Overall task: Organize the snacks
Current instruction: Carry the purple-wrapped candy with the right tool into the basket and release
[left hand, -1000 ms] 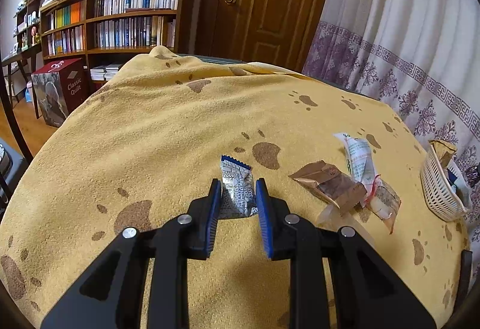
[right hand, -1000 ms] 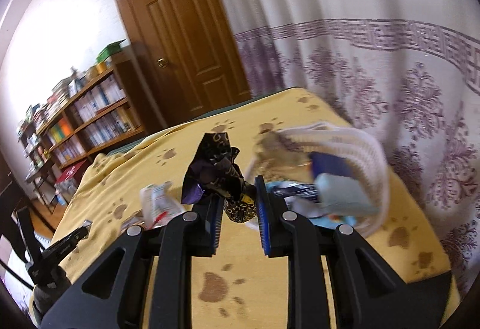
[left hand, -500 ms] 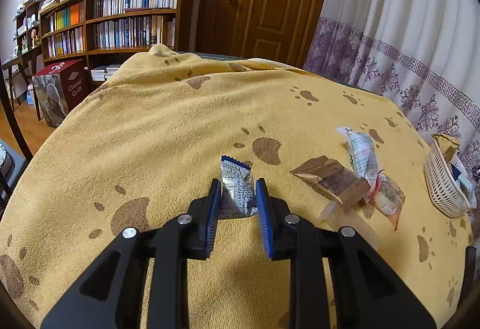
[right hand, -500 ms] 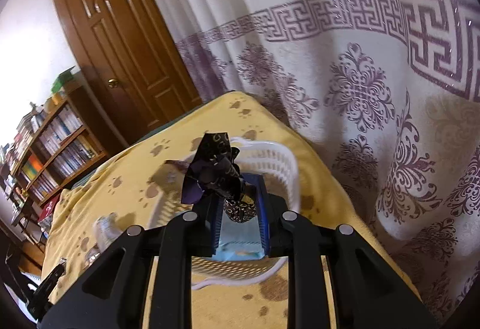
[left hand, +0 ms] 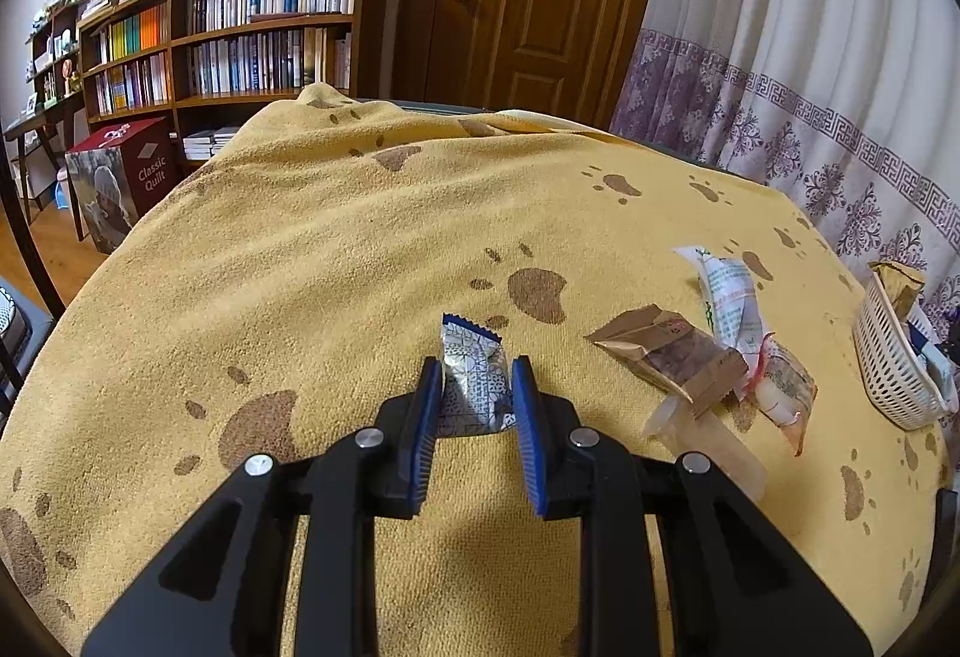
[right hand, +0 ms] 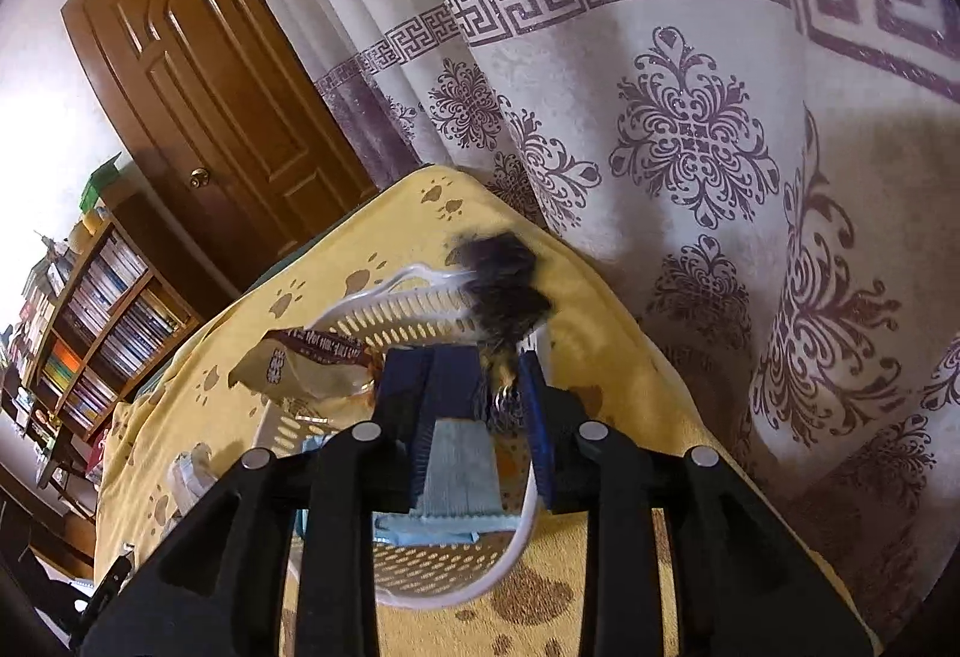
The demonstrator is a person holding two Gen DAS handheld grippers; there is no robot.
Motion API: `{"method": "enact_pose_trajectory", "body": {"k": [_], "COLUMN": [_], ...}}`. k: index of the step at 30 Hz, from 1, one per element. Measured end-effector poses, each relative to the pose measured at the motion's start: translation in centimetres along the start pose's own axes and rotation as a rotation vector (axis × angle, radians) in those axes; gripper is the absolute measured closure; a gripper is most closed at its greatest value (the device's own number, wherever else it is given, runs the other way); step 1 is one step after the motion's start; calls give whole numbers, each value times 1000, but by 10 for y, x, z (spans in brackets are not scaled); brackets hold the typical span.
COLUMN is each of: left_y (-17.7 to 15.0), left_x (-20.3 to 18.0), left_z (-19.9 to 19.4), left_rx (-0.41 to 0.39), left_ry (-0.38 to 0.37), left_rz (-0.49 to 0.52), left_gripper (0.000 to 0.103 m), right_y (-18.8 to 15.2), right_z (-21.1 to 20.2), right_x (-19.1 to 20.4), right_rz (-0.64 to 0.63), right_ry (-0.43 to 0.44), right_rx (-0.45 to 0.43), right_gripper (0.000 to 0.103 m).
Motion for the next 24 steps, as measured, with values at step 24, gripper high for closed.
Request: {"method": "enact_pose_trajectory", "body": {"k": [24], "left_y": [-2], "left_x": [-37], "left_z": [-21], "left_rx": [9], "left_ry": [-85], "left_rz": [8], "left_gripper": [79], "right_y": [-24], "right_z": [-38], "right_x": [22], "right_rz": [-12], "right_ry": [94], "right_rx": [-48], "right_gripper": [61]}}
Point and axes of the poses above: each gripper's, at about its wrist camera, not at the fingertips, and z roughly the way its jaws point, x to its left, y to its top, the point moved 10 cm from there along z, roughly the way its jaws point, and after that the axes turned 14 degrees about -z, right-handed, at the moved point
